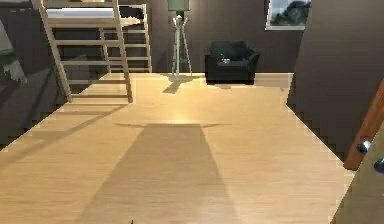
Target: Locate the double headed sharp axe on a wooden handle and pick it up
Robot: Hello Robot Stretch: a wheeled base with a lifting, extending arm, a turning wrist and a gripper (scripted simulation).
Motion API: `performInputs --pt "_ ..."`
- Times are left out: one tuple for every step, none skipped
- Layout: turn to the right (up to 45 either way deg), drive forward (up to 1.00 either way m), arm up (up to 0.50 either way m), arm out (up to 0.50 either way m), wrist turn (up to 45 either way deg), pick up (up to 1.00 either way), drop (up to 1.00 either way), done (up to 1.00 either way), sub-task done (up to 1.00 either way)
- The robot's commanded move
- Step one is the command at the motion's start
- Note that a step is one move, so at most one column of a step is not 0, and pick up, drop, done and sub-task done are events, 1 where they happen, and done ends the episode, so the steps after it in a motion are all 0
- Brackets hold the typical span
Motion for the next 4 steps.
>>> performInputs --pt "0.0 0.45 0.00 0.00 0.0 0.00 0.00 0.00 0.00" --pt "30.0 0.00 0.00 0.00 0.0 0.00 0.00 0.00 0.00" --pt "0.0 0.25 0.00 0.00 0.0 0.00 0.00 0.00 0.00" --pt "15.0 0.00 0.00 0.00 0.0 0.00 0.00 0.00 0.00"
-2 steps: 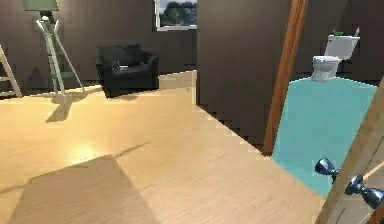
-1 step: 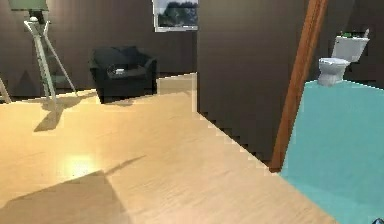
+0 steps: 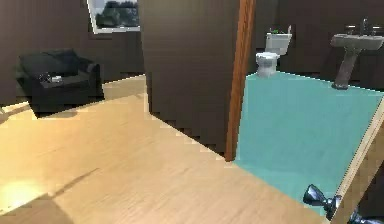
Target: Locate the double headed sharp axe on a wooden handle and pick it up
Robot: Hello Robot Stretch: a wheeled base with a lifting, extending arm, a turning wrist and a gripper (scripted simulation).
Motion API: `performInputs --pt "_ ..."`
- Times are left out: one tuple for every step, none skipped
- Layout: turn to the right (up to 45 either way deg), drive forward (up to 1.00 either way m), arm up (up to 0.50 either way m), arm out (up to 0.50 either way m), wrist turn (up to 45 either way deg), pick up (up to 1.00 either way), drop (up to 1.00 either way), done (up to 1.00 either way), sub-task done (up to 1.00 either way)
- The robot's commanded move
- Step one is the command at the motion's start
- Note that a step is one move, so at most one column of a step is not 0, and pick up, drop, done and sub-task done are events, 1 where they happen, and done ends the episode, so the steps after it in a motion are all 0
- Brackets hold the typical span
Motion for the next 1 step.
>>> performInputs --pt "0.0 0.60 0.00 0.00 0.0 0.00 0.00 0.00 0.00"
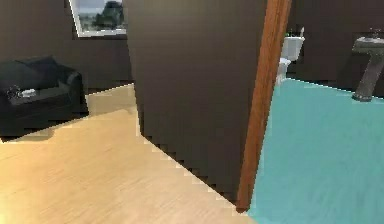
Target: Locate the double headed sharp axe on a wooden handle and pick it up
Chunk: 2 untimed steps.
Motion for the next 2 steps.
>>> performInputs --pt "45.0 0.00 0.00 0.00 0.0 0.00 0.00 0.00 0.00" --pt "0.0 0.40 0.00 0.00 0.0 0.00 0.00 0.00 0.00"
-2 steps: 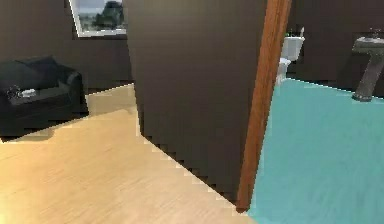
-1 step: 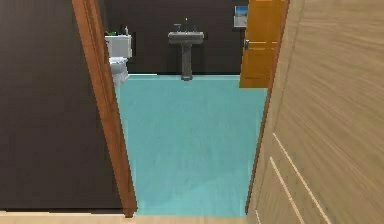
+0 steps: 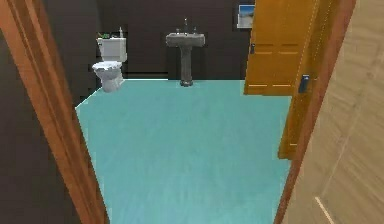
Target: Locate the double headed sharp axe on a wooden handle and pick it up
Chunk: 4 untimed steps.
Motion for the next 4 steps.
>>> performInputs --pt "6.0 0.00 0.00 0.00 0.0 0.00 0.00 0.00 0.00" --pt "0.0 0.90 0.00 0.00 0.0 0.00 0.00 0.00 0.00" --pt "3.0 0.00 0.00 0.00 0.0 0.00 0.00 0.00 0.00" --pt "0.0 1.00 0.00 0.00 0.0 0.00 0.00 0.00 0.00"
